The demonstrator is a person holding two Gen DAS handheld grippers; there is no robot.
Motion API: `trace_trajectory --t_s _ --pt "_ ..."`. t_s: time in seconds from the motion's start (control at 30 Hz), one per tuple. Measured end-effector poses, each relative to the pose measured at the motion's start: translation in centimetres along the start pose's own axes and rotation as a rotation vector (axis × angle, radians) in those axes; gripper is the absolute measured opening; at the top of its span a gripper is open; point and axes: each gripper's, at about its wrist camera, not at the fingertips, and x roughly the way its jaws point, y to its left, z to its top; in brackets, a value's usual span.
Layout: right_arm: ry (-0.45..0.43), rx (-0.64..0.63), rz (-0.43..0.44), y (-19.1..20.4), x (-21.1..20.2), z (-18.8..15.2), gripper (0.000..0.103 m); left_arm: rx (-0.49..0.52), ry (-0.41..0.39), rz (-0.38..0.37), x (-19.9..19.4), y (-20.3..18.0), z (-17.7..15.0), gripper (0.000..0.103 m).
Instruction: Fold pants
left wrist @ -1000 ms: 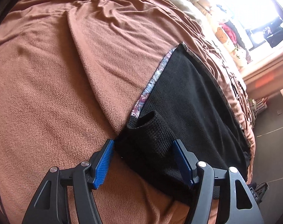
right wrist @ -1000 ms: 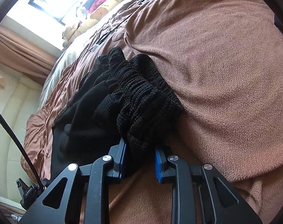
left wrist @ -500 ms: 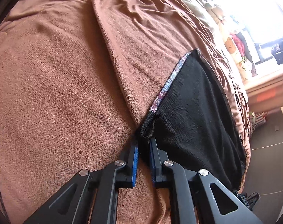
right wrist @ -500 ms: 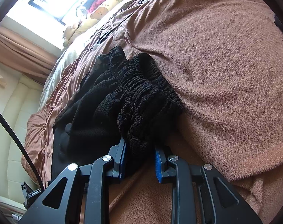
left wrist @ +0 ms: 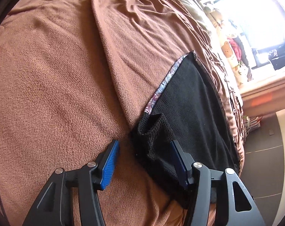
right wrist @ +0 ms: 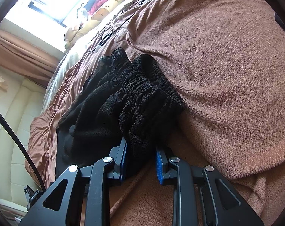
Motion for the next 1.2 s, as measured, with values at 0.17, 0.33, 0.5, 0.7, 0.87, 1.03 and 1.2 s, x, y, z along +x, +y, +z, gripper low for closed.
trace_trajectory --t_s 0.17,0.33,0.5,0.7,0.87,1.03,1.2 --pt "0.009 0.018 0.02 -0.4 0.4 0.2 0.022 0.034 -0.002 0.017 0.8 -1.1 0.0 0.02" --pt "0.0 -0.012 0.022 0.1 0.4 0.1 0.022 0.121 -0.021 0.041 0.2 -2.2 -0.2 0.011" --pt "-0.022 -0.013 0.07 0.3 -0.4 -0.2 0.012 0.134 -0.053 -0.001 -1.9 -3.1 0.2 0.008" --pt "-0.031 -0.026 0.133 0.4 -1.3 -0.6 0.007 0.136 -0.107 -0.032 -4.5 -4.0 0.4 0.007" --pt "-0.025 -0.024 0.175 0.1 -2.1 -1.0 0.007 0.136 -0.119 -0.03 -6.1 -3.5 0.1 0.007" --pt "-0.01 -0.027 0.196 0.2 -2.8 -1.8 0.007 0.119 -0.126 -0.036 -8.0 -2.1 -0.7 0.007" --pt "-0.007 -0.047 0.198 0.8 -4.0 -2.8 0.007 0.107 -0.134 -0.049 -10.4 -0.4 -1.8 0.007"
